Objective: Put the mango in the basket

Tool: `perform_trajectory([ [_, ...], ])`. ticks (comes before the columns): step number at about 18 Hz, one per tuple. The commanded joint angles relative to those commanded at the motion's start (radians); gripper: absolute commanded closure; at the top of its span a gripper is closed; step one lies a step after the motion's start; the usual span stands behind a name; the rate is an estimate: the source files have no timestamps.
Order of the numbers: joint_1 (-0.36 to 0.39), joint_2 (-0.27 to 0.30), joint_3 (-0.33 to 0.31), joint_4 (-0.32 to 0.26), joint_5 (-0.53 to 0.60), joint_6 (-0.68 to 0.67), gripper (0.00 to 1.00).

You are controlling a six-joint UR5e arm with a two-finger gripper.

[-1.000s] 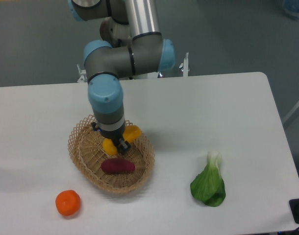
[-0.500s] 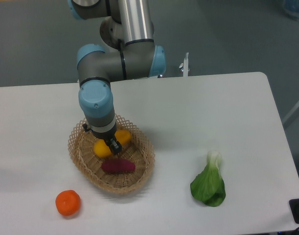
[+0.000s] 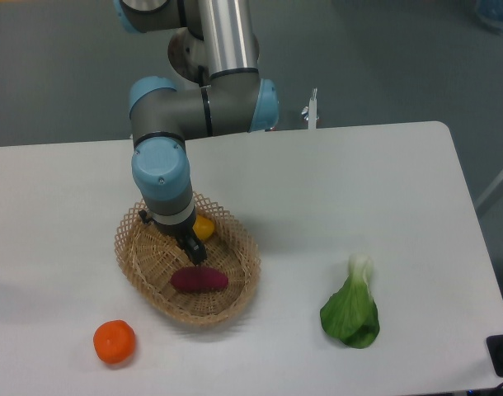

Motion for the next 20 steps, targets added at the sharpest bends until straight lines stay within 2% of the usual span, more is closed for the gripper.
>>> perform_trajectory([
  [5,0.023,0.002,0.000,0.072,0.008,0.006,0.00],
  [10,0.095,0.014,0.006,0.072,0.008,0.021,0.00],
  [14,0.133,0.003,0.066,0.057,0.008,0.041,0.00],
  [20,0.218,-0.020,0.118,0.052,0.037,0.199,0.00],
])
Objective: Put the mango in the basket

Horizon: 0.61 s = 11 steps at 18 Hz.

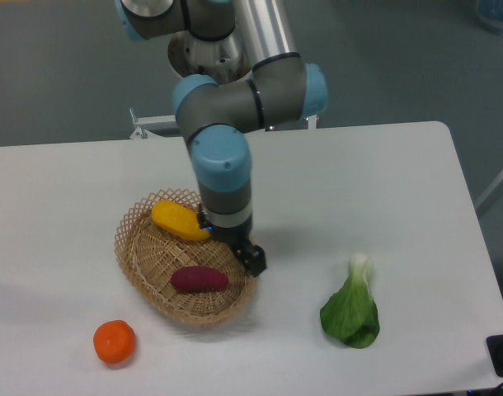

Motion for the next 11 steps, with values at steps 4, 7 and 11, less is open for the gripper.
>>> perform_trajectory([
  [4,0.063,-0.005,0.018,0.000,0.000,0.029,0.00],
  [7,0.104,-0.015,0.048,-0.002,-0.006,0.031,0.00],
  [11,0.138,-0.034,0.072,-0.003,-0.008,0.031,0.00],
])
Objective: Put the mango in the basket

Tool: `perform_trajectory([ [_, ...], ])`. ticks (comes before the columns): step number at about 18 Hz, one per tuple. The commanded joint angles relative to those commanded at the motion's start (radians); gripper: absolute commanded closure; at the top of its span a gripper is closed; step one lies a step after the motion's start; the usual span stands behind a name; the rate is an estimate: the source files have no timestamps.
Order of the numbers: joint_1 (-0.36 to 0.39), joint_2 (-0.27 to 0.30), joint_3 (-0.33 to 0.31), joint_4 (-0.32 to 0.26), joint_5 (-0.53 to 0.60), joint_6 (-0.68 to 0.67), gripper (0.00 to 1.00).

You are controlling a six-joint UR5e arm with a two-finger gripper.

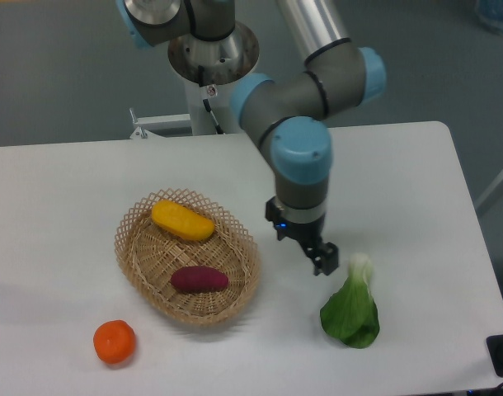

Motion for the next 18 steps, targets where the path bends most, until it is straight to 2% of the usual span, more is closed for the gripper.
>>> perform_trajectory([
  [2,0.031,-0.003,0.031,-0.029,-0.003,0.037,0.00],
  [4,0.052,-0.014,0.072,-0.107,-0.003,0.119,0.00],
  [5,0.067,-0.017,0.083,-0.129,-0.002,0.142,0.00],
  [12,0.144,-0.022,0.084,-0.135,0.000,0.206,0.00],
  [18,0.146,-0.022,0.083,-0.133,0.005,0.207,0.00],
])
